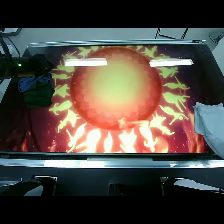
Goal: Fold the clothes and pants, and hang the long-sleeved shirts on hangers.
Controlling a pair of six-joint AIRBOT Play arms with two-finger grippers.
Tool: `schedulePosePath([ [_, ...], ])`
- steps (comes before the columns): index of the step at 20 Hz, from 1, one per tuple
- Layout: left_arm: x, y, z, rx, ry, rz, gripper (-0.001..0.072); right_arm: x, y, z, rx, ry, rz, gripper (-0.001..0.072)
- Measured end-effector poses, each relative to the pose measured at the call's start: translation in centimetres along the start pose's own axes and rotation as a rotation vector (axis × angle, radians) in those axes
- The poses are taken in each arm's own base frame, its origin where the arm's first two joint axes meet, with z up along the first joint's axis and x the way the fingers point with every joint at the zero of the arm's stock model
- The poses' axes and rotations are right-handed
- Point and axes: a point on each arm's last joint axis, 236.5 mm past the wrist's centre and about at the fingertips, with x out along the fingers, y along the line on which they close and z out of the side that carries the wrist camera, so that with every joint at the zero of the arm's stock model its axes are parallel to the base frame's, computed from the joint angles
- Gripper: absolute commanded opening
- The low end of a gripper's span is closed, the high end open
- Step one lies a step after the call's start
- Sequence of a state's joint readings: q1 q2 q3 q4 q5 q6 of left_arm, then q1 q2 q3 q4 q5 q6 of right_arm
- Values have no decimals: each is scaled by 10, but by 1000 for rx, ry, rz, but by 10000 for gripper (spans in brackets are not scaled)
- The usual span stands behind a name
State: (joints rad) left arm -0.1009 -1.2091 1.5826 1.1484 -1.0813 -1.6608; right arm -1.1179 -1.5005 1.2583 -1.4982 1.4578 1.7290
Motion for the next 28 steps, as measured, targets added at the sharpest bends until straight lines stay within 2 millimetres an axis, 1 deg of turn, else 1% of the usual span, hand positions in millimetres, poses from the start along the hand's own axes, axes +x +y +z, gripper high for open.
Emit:
schedulePosePath([
  [1,0,0,0,0,0,0,25,6,-4,-3,0,3,-12,41],
  [2,0,0,0,0,0,0,25,11,-7,-4,0,3,-24,96],
  [3,0,0,0,0,1,0,25,14,-10,-5,0,1,-34,288],
  [4,0,0,0,0,1,0,25,16,-13,-7,-1,4,-42,547],
  [5,1,0,0,-1,2,0,25,18,-14,-8,-1,6,-48,707],
  [7,1,1,0,-1,3,1,25,15,-15,-8,-3,-2,-50,703],
  [8,2,1,-1,-2,3,1,25,8,-14,-4,-12,-17,-49,703],
  [9,2,1,0,-2,3,1,24,-3,-11,4,-17,-51,-42,703],
  [10,2,1,1,-2,-3,0,24,-22,-3,17,-31,-109,-15,702],
  [11,1,0,5,0,-17,-2,24,-45,9,31,-45,-176,29,702],
  [12,0,-1,10,2,-39,-4,23,-76,27,50,-67,-273,93,702],
  [13,-2,-3,20,7,-76,-9,22,-114,48,68,-91,-385,168,701],
  [14,-4,-5,30,19,-116,-11,22,-152,69,81,-124,-495,240,697],
  [15,-5,-5,40,39,-153,-2,22,-191,93,87,-166,-599,308,659],
  [16,-4,-1,48,61,-179,23,22,-228,121,86,-222,-695,375,630],
  [17,0,9,51,72,-185,65,24,-256,151,76,-289,-757,430,630],
  [18,7,24,49,77,-169,120,31,-271,178,61,-354,-781,470,633],
  [19,15,41,40,77,-126,181,193,-274,204,43,-423,-770,494,649],
  [20,25,57,28,68,-67,232,556,-265,231,18,-507,-718,500,683],
  [21,36,73,8,53,17,278,717,-246,252,-7,-582,-642,491,683],
  [22,46,88,-16,33,112,320,720,-219,268,-36,-659,-541,465,683],
  [23,53,103,-46,26,228,361,720,-192,278,-62,-721,-445,434,683],
  [24,57,115,-75,24,330,389,720,-164,284,-90,-779,-341,400,683],
  [25,58,123,-101,24,413,409,720,-138,286,-117,-829,-250,367,682],
  [26,57,127,-123,23,467,418,720,-119,286,-136,-867,-191,341,682],
  [27,56,130,-141,27,494,420,720,-103,284,-153,-896,-152,319,680],
  [28,56,131,-152,34,499,418,720,-93,283,-163,-914,-133,304,680],
])
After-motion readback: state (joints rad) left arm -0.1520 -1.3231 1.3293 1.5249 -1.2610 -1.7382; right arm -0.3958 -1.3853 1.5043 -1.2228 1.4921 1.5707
